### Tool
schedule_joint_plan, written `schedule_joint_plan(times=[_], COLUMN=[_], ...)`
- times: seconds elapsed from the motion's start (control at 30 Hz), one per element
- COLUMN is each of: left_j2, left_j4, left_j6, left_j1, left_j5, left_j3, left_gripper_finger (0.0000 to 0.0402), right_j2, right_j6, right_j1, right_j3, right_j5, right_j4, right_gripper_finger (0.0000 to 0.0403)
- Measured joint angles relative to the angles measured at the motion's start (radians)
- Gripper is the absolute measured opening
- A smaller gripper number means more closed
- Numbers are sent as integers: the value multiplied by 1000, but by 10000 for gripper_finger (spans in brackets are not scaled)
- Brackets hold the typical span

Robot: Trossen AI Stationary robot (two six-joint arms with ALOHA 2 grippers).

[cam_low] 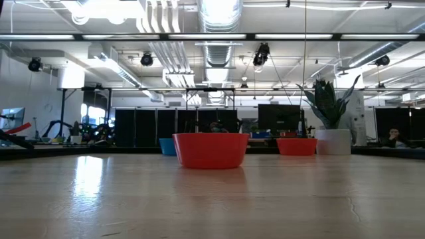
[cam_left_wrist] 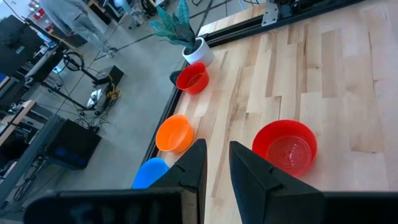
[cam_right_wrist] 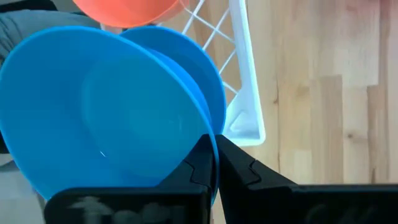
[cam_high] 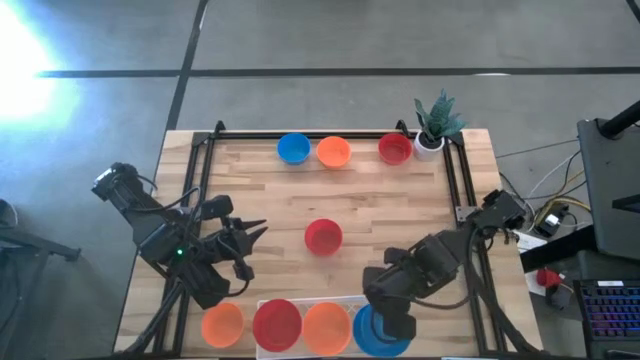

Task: Pick & Place Mini bowls
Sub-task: Stack the bottom blue bowl on top of the other blue bowl on the shelf

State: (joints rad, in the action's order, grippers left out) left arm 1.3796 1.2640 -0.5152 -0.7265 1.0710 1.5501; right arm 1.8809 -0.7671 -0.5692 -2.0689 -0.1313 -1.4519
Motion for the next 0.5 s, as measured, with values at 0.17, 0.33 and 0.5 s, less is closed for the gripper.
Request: schedule_joint_plan(times=[0.17, 0.33, 0.5], left_j2=[0, 0, 0], left_j4=[0, -1, -1], left_j6=[0, 0, 0], left_j1=[0, 0, 0], left_j5=[0, 0, 0], left_j3=[0, 0, 0], left_gripper_finger=[64, 64, 64], right_j2=[-1, 0, 2], right_j6=[16, 26, 28], right_j1=[9, 10, 10], right_j3=[10, 13, 26], right_j5=[18, 25, 25], right_j4=[0, 4, 10], right_gripper_finger=[8, 8, 8])
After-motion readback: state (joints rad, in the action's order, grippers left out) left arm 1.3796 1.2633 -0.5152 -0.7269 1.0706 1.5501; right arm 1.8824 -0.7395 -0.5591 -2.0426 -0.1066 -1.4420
